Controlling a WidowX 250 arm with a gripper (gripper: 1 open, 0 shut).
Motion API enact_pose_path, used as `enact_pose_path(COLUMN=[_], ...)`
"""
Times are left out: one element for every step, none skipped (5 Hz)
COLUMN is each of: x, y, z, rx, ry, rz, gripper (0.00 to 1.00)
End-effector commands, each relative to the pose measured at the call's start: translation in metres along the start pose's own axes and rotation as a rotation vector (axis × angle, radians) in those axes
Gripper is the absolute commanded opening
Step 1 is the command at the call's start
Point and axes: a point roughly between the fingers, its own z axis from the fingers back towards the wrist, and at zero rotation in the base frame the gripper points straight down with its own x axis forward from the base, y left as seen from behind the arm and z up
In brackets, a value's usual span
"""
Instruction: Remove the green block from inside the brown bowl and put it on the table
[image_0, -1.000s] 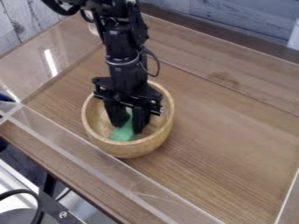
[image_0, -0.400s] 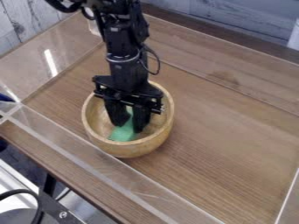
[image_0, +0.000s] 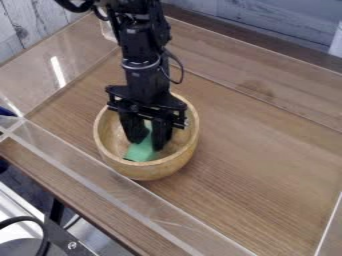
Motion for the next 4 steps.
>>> enact_pose_path(x=[0.0117,0.0117,0.0117,0.0116], y=[-0.0016,-0.0020,-0.0025,-0.0030], z=[0.0131,0.0139,0.0145,0.0151], rx=[0.002,0.000,-0.001,-0.002], ry=[-0.049,-0.046,-0.043,-0.039], rz=[-0.006,-0.004,-0.002,0.000], gripper=[0.00,0.00,0.00,0.00])
